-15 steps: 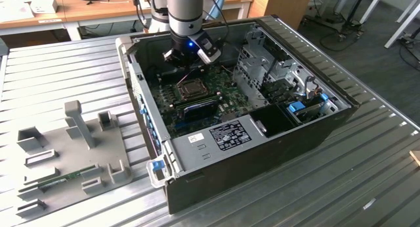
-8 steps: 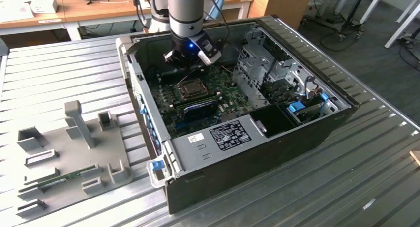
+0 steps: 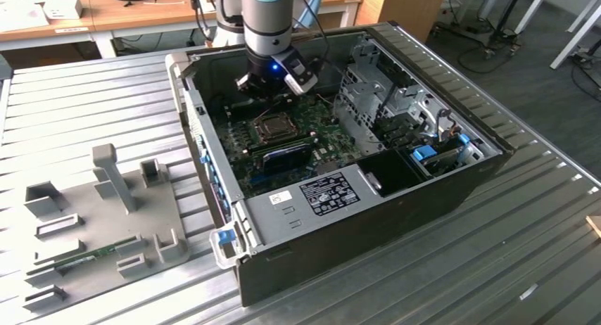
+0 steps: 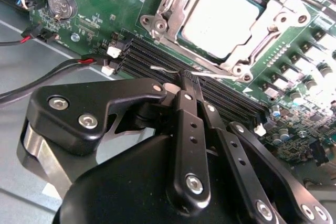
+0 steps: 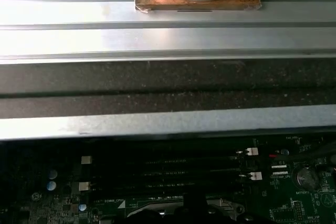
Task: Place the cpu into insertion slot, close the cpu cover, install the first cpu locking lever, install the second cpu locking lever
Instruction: 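Install the first cpu locking lever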
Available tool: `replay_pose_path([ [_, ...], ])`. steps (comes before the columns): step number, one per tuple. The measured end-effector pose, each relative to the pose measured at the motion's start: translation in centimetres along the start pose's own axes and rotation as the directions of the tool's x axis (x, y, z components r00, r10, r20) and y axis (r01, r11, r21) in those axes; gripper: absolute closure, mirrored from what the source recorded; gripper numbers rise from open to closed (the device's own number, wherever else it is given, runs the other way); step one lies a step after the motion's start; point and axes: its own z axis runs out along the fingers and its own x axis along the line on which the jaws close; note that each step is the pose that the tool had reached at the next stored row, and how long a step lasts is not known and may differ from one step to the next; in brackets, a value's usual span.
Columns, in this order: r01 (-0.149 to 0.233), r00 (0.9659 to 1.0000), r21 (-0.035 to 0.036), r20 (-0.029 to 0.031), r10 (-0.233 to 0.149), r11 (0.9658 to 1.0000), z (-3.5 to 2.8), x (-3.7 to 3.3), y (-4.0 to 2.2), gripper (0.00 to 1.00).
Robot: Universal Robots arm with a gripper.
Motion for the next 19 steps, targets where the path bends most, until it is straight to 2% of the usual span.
replay_pose_path([
  [5, -0.016, 0.9999, 0.0019, 0.0039, 0.016, 0.9999, 0.22, 0.00, -0.05, 0.90],
  [10, -0.059, 0.9981, 0.0069, 0.0150, 0.059, 0.9982, 0.32, 0.01, -0.06, 0.90],
  [19, -0.060, 0.9981, 0.0067, 0.0153, 0.060, 0.9982, 0.40, 0.03, 0.15, 0.90],
])
